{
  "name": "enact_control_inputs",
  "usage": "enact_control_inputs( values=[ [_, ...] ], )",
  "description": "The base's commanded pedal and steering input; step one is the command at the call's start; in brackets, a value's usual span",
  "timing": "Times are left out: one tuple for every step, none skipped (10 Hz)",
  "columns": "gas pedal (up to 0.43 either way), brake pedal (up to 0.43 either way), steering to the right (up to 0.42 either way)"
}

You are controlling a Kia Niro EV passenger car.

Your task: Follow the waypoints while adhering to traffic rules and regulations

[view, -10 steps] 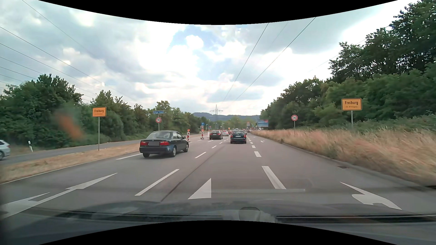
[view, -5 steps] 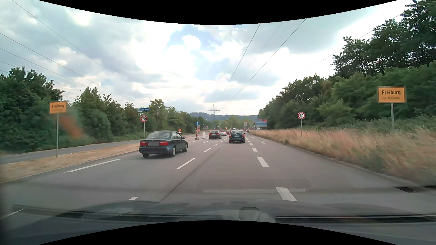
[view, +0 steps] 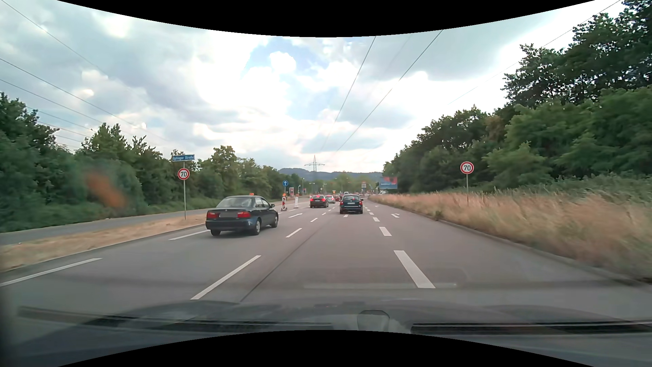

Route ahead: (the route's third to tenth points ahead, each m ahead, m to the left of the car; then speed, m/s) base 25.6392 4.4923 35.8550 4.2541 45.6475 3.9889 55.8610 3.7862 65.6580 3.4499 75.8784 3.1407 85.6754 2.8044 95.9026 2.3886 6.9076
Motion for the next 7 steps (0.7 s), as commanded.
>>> enact_control_inputs(
  values=[
    [0.177,0.000,0.021],
    [0.177,0.000,0.021],
    [0.177,0.000,0.021],
    [0.177,0.000,0.021],
    [0.177,0.000,0.021],
    [0.177,0.000,0.021],
    [0.177,0.000,0.021]
  ],
)
